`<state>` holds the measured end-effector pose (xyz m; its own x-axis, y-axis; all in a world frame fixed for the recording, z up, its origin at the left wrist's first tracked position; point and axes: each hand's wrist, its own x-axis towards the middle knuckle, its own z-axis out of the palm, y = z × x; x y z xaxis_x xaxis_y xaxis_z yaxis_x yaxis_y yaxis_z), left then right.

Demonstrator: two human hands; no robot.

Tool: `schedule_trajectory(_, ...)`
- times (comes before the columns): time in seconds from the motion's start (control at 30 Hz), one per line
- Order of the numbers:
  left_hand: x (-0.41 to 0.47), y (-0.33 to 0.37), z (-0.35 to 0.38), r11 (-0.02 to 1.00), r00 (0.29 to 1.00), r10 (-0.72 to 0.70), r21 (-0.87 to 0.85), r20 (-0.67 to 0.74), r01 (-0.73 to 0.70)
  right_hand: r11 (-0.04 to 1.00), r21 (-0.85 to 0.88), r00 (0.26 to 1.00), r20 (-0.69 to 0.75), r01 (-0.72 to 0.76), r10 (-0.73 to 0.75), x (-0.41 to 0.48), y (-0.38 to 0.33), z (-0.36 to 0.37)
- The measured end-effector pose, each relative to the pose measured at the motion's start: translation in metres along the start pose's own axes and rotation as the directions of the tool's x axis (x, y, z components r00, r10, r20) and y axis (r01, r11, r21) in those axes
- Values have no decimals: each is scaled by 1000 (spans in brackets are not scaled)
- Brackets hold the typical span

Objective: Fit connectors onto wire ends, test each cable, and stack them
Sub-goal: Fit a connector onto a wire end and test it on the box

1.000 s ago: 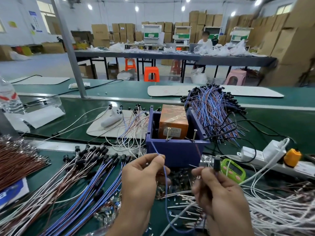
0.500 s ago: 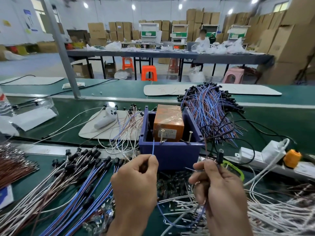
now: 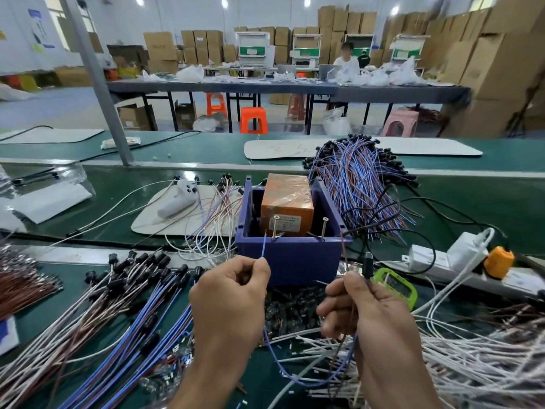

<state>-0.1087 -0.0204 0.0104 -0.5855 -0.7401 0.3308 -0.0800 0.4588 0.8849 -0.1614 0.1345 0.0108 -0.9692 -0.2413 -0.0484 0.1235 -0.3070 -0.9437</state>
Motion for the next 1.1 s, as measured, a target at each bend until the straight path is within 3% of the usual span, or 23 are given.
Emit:
schedule_trajectory(0.77, 4, -4, 1, 994, 994, 86, -66, 65, -82, 1000, 25, 1000, -15, -15, 16, 2, 7, 0)
schedule_trajectory(1.1, 5, -3, 1, 991, 990, 127, -40, 56, -125, 994, -100, 989, -130, 53, -66, 9, 3, 11)
